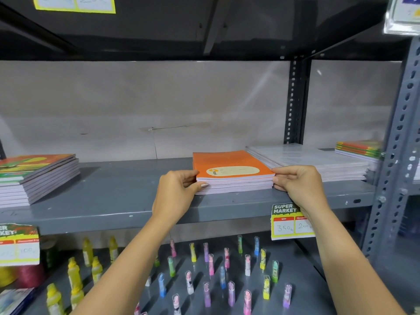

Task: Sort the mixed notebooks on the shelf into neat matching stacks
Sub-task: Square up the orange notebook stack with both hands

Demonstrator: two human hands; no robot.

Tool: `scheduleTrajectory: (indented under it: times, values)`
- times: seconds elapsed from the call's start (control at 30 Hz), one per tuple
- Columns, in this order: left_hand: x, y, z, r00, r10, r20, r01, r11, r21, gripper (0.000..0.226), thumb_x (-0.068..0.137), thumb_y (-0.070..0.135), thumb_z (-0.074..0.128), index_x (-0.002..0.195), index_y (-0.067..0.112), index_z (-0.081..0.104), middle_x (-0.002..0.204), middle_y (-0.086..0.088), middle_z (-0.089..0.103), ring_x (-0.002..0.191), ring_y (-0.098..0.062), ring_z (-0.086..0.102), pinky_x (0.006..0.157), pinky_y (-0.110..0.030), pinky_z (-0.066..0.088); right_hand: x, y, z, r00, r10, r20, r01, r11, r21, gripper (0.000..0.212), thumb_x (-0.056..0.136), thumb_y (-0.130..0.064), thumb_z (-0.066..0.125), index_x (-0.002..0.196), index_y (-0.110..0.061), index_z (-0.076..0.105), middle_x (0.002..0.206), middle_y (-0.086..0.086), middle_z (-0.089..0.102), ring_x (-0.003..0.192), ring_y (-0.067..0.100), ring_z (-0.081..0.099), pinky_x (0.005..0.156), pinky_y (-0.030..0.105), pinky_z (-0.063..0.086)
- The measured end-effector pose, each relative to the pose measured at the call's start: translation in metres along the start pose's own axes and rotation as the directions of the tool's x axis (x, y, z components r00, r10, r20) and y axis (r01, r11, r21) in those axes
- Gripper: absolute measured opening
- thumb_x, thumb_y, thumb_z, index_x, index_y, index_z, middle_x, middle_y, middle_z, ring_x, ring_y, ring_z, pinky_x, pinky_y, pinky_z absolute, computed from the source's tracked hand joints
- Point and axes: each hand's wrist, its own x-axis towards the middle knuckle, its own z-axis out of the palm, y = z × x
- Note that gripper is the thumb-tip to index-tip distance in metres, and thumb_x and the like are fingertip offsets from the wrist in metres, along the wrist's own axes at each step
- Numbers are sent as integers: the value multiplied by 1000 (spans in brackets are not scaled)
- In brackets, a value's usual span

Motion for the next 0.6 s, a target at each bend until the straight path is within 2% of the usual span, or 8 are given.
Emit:
scheduleTrajectory:
  times: [0.13, 0.23, 0.33, 0.4, 0.43, 0.5, 0.6]
  values:
    - [1, 1, -1, 1000, -19, 3, 19, 1000, -12, 36, 79, 13, 72, 114, 7, 67, 113, -7, 72, 98, -11, 69, 89, -20, 51, 1, -1, 1, 1000, 11, -14, -10, 1000, 21, 20, 80, 6, 68, 95, -6, 73, 90, 12, 74, 81, 20, 72, 68, 19, 59]
    - [1, 3, -2, 999, -37, 10, 38, 999, -28, 35, 79, 11, 72, 114, 7, 68, 112, -8, 72, 97, -10, 68, 89, -19, 50, 1, -1, 1, 1000, 10, -6, -10, 1000, 16, 20, 80, 5, 68, 94, -8, 74, 90, 11, 74, 82, 20, 72, 69, 20, 60]
    - [1, 2, -3, 998, -43, 41, 44, 998, -43, 36, 79, 14, 73, 114, 8, 68, 111, -6, 73, 93, -6, 67, 85, -13, 51, 2, -1, 0, 999, 34, 3, -34, 999, 18, 24, 81, 6, 65, 100, -7, 72, 92, 10, 74, 87, 21, 71, 77, 26, 59]
    - [0, 1, -5, 998, -52, 38, 54, 996, -64, 32, 82, 26, 69, 110, 9, 70, 107, -5, 74, 88, -7, 69, 81, -12, 53, 3, -2, -2, 997, 71, 15, -72, 996, 51, 33, 84, 11, 57, 110, -7, 67, 95, 10, 74, 91, 21, 71, 84, 32, 58]
    - [0, 2, -5, 997, -75, 15, 76, 994, -78, 33, 85, 36, 63, 102, 9, 73, 101, -7, 76, 85, -12, 71, 80, -20, 57, 4, -3, -2, 996, 87, 21, -88, 994, 63, 37, 84, 13, 52, 113, -7, 65, 95, 9, 73, 91, 21, 71, 86, 33, 57]
    - [2, -1, -6, 989, -143, -36, 138, 983, -120, 53, 89, 54, 47, 80, 7, 70, 87, -16, 76, 79, -25, 73, 78, -43, 59, 4, -6, -3, 994, 108, 30, -109, 993, 42, 39, 85, 14, 47, 110, -9, 65, 91, 8, 73, 87, 20, 72, 81, 30, 58]
    - [1, -2, -8, 985, -172, -22, 167, 976, -140, 65, 87, 58, 44, 72, -2, 67, 79, -20, 74, 78, -34, 72, 79, -53, 57, 5, -7, -2, 992, 122, 38, -123, 992, 14, 33, 84, 13, 46, 103, -5, 66, 90, 10, 73, 84, 20, 72, 71, 25, 60]
